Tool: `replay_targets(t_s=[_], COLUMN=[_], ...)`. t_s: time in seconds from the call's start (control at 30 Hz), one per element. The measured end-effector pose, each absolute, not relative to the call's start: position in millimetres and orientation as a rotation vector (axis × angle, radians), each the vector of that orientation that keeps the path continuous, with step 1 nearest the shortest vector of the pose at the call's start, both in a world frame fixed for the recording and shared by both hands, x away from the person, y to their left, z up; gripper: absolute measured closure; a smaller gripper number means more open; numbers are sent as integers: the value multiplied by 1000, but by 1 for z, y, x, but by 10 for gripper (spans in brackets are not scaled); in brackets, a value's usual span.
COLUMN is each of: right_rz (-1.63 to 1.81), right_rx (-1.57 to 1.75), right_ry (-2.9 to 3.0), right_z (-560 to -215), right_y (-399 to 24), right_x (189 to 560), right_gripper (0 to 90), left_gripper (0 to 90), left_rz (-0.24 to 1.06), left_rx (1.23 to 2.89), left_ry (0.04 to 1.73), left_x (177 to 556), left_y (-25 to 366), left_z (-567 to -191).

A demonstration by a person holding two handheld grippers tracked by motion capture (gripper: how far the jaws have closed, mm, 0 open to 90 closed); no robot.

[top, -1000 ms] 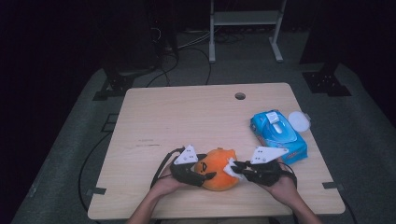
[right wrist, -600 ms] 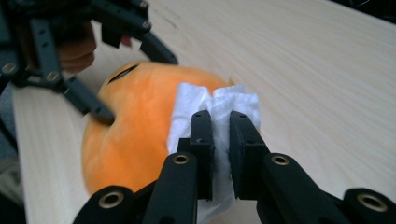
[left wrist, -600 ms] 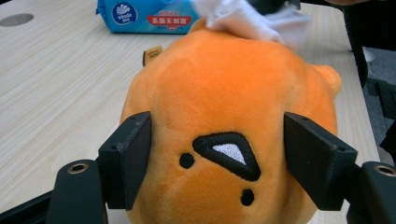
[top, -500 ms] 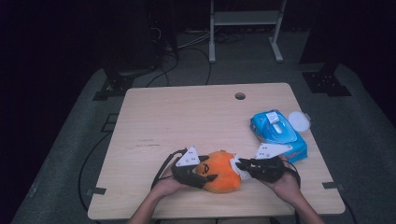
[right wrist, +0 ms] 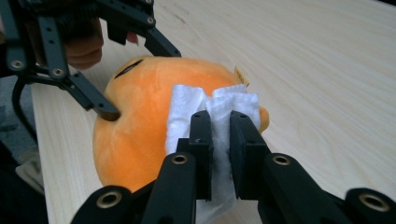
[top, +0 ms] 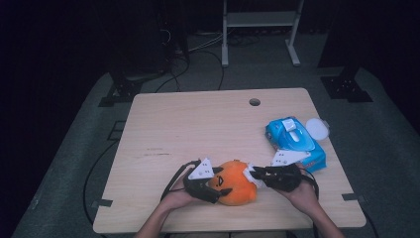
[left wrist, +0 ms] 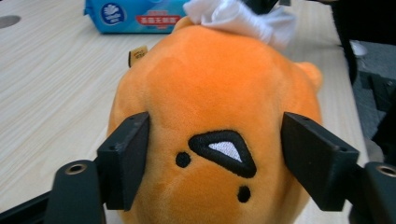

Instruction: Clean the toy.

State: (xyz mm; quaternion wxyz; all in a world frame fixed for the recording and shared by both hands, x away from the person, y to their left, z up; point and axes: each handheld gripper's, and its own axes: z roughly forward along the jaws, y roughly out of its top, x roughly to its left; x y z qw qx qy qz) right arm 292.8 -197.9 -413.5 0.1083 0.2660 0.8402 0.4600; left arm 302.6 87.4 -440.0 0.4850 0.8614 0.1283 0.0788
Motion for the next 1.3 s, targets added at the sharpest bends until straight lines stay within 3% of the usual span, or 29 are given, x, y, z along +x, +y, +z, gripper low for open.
replay_targets(t_s=[0.1,0.17,0.23,0.3,0.4,0.47,0.57,0.73,0.87,0.93,1.03,1.17,1.3], right_rz=[1324,1316,1315,1312,1291,1265,1278,1250,1227,1228,1257,1336,1313], right_rx=[712,665,645,647,675,687,711,689,658,645,646,616,643], right_ry=[2502,2526,2540,2534,2503,2456,2395,2464,2503,2501,2461,2426,2426], right_z=[-415,-415,-415,-415,-413,-410,-405,-415,-420,-418,-411,-401,-403], right_y=[-197,-197,-197,-196,-196,-196,-197,-191,-189,-188,-183,-172,-178], right_x=[288,285,283,285,288,289,293,295,289,286,284,284,287], right_gripper=[798,799,799,799,801,802,803,800,802,802,802,799,794], left_gripper=[167,65,48,141,309,363,363,238,153,218,287,311,312], left_rz=[144,121,67,51,177,308,448,289,120,109,225,311,277], left_rx=[2064,2076,2083,2073,2052,2002,2000,2009,1949,1964,2044,2097,2080], left_ry=[363,443,485,475,450,429,383,414,569,560,470,330,323], left_x=[310,317,322,320,314,307,301,307,321,320,310,298,299], left_y=[93,95,95,93,89,85,75,84,98,96,86,77,82], left_z=[-435,-435,-439,-444,-438,-429,-423,-432,-429,-434,-434,-430,-431])
